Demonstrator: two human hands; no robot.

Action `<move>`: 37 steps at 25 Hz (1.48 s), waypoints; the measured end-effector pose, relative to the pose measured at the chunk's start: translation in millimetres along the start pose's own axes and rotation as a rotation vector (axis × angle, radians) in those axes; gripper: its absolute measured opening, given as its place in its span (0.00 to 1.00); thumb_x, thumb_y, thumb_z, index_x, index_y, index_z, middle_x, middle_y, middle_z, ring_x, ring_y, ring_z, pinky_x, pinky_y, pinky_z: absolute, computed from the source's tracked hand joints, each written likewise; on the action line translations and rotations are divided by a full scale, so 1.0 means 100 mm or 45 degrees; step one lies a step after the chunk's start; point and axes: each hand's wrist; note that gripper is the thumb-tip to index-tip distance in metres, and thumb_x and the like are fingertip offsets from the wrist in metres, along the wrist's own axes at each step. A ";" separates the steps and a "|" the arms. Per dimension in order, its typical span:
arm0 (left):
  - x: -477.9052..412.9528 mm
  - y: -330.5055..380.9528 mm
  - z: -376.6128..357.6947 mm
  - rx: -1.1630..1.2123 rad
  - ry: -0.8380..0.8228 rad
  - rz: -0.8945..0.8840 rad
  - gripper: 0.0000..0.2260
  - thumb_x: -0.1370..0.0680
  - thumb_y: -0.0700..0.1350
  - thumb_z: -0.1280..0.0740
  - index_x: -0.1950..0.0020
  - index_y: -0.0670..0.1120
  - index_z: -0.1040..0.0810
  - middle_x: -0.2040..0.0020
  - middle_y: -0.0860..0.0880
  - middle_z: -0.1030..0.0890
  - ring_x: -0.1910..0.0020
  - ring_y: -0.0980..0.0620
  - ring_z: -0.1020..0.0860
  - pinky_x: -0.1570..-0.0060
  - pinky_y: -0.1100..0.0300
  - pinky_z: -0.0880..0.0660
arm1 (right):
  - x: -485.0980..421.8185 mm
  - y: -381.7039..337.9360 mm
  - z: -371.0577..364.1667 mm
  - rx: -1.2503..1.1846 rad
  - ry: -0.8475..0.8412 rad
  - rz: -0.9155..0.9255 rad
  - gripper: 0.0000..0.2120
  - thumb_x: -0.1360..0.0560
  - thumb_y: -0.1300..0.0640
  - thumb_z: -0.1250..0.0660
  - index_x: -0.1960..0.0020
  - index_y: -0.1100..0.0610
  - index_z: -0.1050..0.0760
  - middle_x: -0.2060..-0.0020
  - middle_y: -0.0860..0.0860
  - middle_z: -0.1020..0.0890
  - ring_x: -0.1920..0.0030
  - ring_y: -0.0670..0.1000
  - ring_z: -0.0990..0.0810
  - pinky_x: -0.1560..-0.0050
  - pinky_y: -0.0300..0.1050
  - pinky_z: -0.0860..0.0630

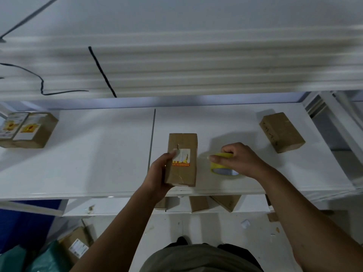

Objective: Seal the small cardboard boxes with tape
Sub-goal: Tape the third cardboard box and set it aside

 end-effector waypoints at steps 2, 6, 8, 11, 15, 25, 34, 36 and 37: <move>-0.04 0.00 0.05 0.061 -0.037 0.023 0.22 0.19 0.54 0.31 0.29 0.44 0.20 0.34 0.36 0.17 0.38 0.35 0.17 0.42 0.41 0.19 | -0.06 0.04 0.06 -0.092 -0.057 0.028 0.29 0.32 0.29 0.29 0.68 0.54 0.32 0.71 0.47 0.34 0.69 0.45 0.32 0.60 0.46 0.37; -0.17 0.02 0.17 -0.024 -0.091 0.011 0.25 0.19 0.59 0.30 0.26 0.48 0.23 0.34 0.39 0.16 0.36 0.38 0.17 0.41 0.41 0.18 | -0.15 0.11 0.11 -0.125 -0.104 0.068 0.22 0.23 0.43 0.27 0.59 0.63 0.23 0.66 0.57 0.26 0.63 0.51 0.26 0.57 0.49 0.33; -0.26 0.06 0.21 -0.143 -0.078 -0.019 0.28 0.22 0.58 0.25 0.26 0.47 0.25 0.33 0.39 0.17 0.35 0.37 0.17 0.38 0.37 0.19 | -0.25 0.12 0.06 0.059 0.036 0.044 0.16 0.22 0.44 0.27 0.59 0.56 0.21 0.64 0.54 0.20 0.61 0.50 0.22 0.59 0.47 0.31; -0.40 0.19 0.23 -0.366 0.133 -0.160 0.30 0.26 0.54 0.20 0.28 0.46 0.23 0.40 0.43 0.13 0.44 0.43 0.13 0.45 0.43 0.15 | -0.37 0.12 -0.06 0.362 0.267 0.073 0.13 0.24 0.42 0.26 0.59 0.49 0.22 0.61 0.47 0.19 0.57 0.51 0.20 0.55 0.48 0.28; -0.56 0.27 0.29 -0.636 0.290 -0.281 0.29 0.28 0.57 0.19 0.31 0.47 0.19 0.46 0.48 0.11 0.49 0.48 0.11 0.49 0.48 0.14 | -0.51 0.19 -0.32 0.601 0.485 0.158 0.10 0.26 0.45 0.23 0.53 0.51 0.16 0.54 0.52 0.15 0.49 0.58 0.17 0.45 0.53 0.26; -0.76 0.12 0.41 -0.721 0.398 -0.280 0.22 0.24 0.65 0.26 0.39 0.51 0.15 0.49 0.51 0.11 0.49 0.50 0.13 0.48 0.51 0.14 | -0.33 0.29 -1.09 0.676 0.886 0.329 0.12 0.27 0.52 0.27 0.46 0.53 0.23 0.49 0.54 0.22 0.46 0.60 0.24 0.44 0.57 0.30; -0.79 -0.01 0.56 -0.814 0.385 -0.398 0.20 0.20 0.67 0.35 0.45 0.53 0.14 0.55 0.54 0.11 0.54 0.56 0.12 0.54 0.58 0.16 | -0.24 0.06 -1.52 0.587 0.502 -0.196 0.15 0.24 0.46 0.27 0.50 0.58 0.23 0.50 0.57 0.20 0.47 0.62 0.21 0.50 0.55 0.28; -0.82 -0.02 0.59 -0.834 0.374 -0.418 0.22 0.19 0.67 0.36 0.44 0.52 0.14 0.54 0.52 0.11 0.53 0.53 0.12 0.51 0.54 0.15 | -0.25 -0.01 -1.53 0.494 0.448 -0.240 0.13 0.20 0.49 0.32 0.45 0.59 0.25 0.44 0.58 0.22 0.41 0.62 0.23 0.45 0.55 0.28; -0.83 -0.02 0.60 -0.844 0.370 -0.426 0.22 0.19 0.67 0.36 0.43 0.52 0.14 0.53 0.52 0.11 0.53 0.53 0.12 0.50 0.54 0.15 | -0.23 -0.03 -1.54 0.425 0.460 -0.235 0.12 0.19 0.51 0.33 0.43 0.60 0.27 0.44 0.58 0.21 0.41 0.63 0.22 0.45 0.55 0.27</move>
Point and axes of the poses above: each hand's wrist, its own x-axis away from the middle knuckle, its own z-axis out of the back of the hand, y = z × x
